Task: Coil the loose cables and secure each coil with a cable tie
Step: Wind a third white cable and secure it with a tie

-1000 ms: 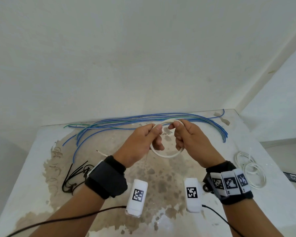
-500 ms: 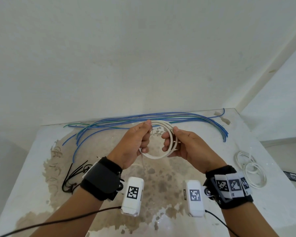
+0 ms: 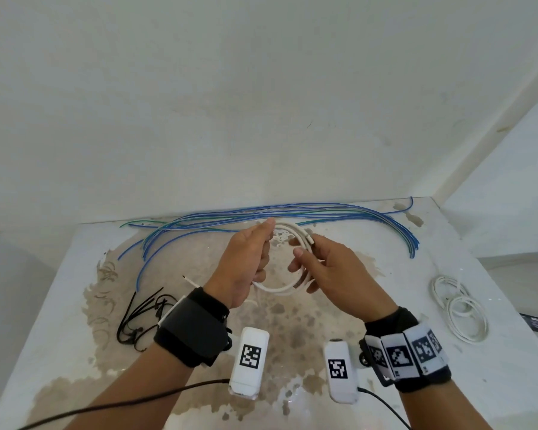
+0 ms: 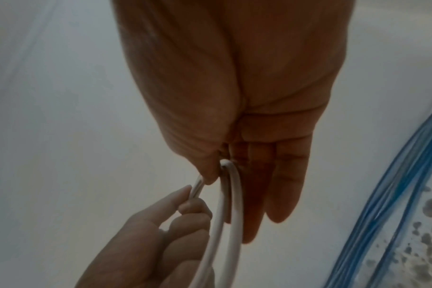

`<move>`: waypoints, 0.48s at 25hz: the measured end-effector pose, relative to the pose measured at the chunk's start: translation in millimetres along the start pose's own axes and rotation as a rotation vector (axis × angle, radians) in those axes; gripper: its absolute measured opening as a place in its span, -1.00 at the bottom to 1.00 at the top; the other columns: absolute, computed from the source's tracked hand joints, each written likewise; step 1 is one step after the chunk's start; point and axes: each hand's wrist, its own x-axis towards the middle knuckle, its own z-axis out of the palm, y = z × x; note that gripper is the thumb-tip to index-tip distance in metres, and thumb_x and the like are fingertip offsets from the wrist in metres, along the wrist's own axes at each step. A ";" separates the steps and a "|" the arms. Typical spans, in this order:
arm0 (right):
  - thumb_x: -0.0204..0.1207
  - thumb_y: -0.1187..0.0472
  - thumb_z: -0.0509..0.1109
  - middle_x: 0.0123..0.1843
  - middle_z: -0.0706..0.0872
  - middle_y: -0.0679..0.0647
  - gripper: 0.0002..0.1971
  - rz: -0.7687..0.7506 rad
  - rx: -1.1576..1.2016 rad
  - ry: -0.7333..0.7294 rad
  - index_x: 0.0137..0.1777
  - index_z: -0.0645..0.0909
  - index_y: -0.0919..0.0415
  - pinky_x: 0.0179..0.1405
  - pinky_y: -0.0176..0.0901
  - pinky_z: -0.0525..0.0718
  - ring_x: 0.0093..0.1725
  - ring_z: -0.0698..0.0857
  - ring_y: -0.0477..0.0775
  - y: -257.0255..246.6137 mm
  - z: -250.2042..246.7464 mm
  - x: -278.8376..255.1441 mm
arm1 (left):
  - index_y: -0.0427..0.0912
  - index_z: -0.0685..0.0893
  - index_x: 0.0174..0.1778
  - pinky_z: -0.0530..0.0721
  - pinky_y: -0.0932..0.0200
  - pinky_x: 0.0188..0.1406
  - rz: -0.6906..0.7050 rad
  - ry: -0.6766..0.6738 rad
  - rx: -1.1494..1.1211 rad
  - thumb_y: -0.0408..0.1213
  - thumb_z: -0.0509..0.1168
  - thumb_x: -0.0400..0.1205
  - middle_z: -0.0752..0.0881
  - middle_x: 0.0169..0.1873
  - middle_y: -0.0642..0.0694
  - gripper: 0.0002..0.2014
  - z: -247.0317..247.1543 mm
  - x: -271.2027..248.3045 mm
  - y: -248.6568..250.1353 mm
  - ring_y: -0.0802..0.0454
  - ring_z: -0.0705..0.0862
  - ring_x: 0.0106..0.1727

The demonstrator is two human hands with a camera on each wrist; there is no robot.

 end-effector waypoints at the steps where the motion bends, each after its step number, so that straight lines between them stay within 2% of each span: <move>1: 0.78 0.07 0.26 -0.11 0.85 -0.02 -0.83 0.015 -0.002 -0.015 0.23 0.66 0.01 -0.20 0.04 0.85 -0.24 0.82 0.01 0.2 0.6 0.5 | 0.00 0.41 -0.33 0.06 0.25 -0.62 0.001 0.004 -0.005 0.01 0.19 0.78 0.17 -0.56 0.12 -0.64 0.5 -0.6 -0.9 0.17 0.08 -0.58; 4: 0.79 0.09 0.25 -0.10 0.87 0.03 -0.83 0.075 0.090 -0.033 0.23 0.64 0.04 -0.18 0.08 0.85 -0.22 0.84 0.05 -0.5 0.2 1.9 | 0.00 0.40 -0.31 0.17 0.25 -0.62 0.004 -0.010 0.014 0.03 0.18 0.78 0.17 -0.54 0.11 -0.64 1.2 -2.3 -4.1 0.15 0.11 -0.57; 8: 0.78 0.09 0.29 -0.05 0.85 0.09 -0.71 0.061 0.221 0.042 0.46 0.52 -0.14 -0.34 0.00 0.81 -0.21 0.88 0.17 0.0 5.4 0.6 | -0.01 0.44 -0.28 0.08 0.18 -0.53 -0.069 -0.030 0.002 0.12 0.13 0.78 0.16 -0.49 0.09 -0.62 -2.6 0.4 -6.5 0.13 0.08 -0.53; 12: 0.75 -0.05 0.29 -0.04 0.85 0.00 -0.72 0.065 0.234 0.164 0.38 0.69 -0.16 -0.36 0.00 0.82 -0.22 0.88 0.10 -1.3 11.4 0.8 | -0.05 0.48 -0.23 0.10 0.21 -0.56 -0.097 -0.016 -0.035 0.07 0.08 0.81 0.16 -0.48 0.08 -0.63 -7.3 3.5 -6.2 0.14 0.08 -0.55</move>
